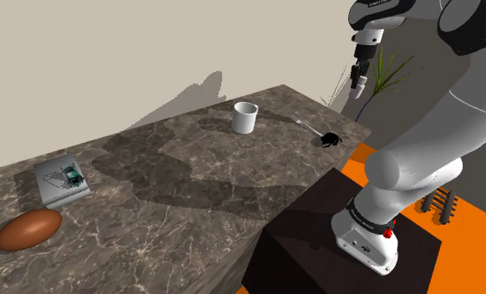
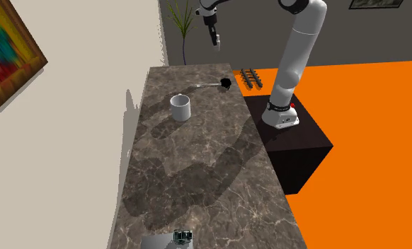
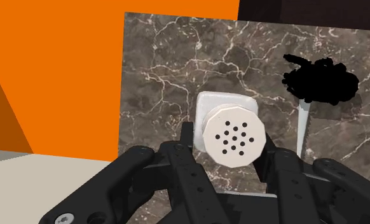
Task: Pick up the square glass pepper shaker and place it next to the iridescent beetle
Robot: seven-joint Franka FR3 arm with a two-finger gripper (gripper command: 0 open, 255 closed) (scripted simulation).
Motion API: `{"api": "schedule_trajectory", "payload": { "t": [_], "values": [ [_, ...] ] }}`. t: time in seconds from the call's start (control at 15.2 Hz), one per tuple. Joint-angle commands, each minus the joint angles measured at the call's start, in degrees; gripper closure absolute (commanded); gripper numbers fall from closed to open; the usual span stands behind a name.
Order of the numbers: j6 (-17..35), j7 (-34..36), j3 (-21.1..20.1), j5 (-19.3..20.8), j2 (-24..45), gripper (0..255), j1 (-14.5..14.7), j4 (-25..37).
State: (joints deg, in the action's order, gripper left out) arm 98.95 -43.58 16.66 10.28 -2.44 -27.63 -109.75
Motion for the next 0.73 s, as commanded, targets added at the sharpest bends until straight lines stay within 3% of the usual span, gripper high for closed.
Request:
{"api": "schedule_trajectory", "payload": {
  "t": [0.0,0.66],
  "values": [
    [0.9,-1.2,0.6,-0.1,1.1,255,-0.6,0.4],
    [8.3,-0.5,0.9,-0.2,2.7,255,-0.8,-5.5]
  ]
}}
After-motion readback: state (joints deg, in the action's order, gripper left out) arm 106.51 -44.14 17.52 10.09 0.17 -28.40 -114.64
